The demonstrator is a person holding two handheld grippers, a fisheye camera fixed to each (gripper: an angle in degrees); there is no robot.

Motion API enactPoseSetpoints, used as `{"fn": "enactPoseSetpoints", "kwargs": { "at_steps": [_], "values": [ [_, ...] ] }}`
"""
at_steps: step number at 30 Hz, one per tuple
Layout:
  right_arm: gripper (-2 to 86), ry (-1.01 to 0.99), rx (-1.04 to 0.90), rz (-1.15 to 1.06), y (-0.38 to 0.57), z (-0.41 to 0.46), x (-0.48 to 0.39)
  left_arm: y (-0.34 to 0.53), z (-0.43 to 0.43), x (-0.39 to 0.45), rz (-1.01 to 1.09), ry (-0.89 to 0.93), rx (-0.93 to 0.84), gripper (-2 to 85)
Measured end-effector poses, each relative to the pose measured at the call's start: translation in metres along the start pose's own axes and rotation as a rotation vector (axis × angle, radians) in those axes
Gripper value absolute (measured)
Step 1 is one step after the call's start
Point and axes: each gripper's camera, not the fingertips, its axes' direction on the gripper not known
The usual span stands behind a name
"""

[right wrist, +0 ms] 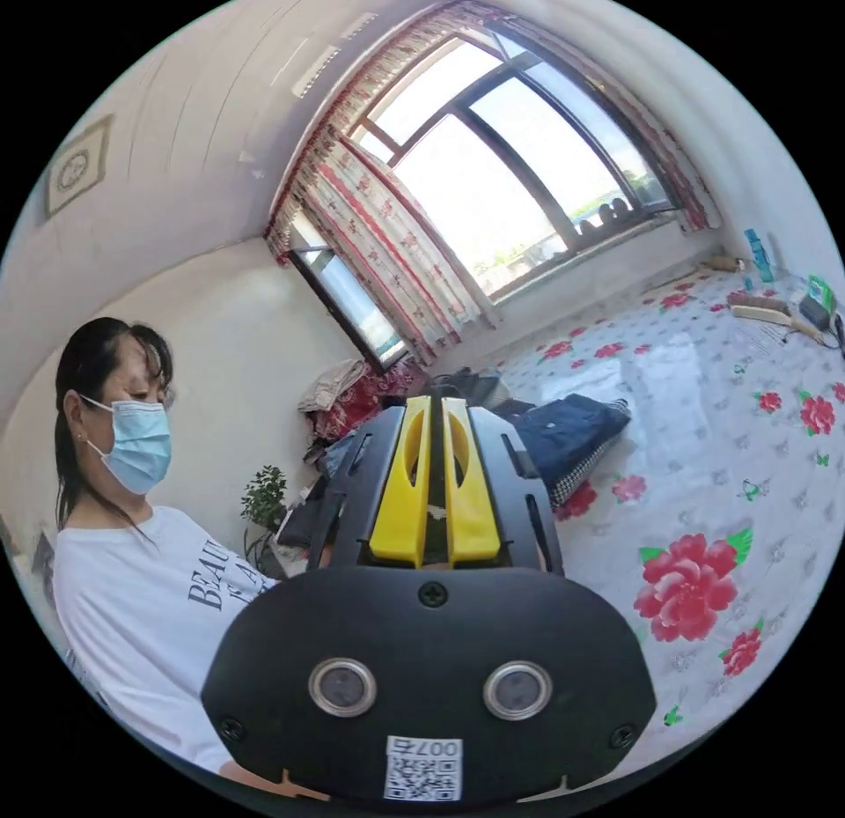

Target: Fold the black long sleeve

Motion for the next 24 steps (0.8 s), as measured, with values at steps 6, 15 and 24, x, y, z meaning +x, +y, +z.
{"fn": "enactPoseSetpoints", "kwargs": {
  "at_steps": [6,15,24],
  "values": [
    [0.1,-0.277,-0.197,-0.238,0.019,0.125,-0.129,0.061,-0.057,-0.035,-0.182,0.012,0.136,8.9],
    [3.4,-0.439,-0.812,-0.389,0.267,0.343,-0.224,0.154,-0.105,-0.081,-0.438,-0.037,0.170,8.0],
    [7.0,0.174,-0.790,-0.400,0.288,0.317,-0.117,0.159,-0.106,-0.077,-0.443,-0.009,0.113,8.5]
  ]
}}
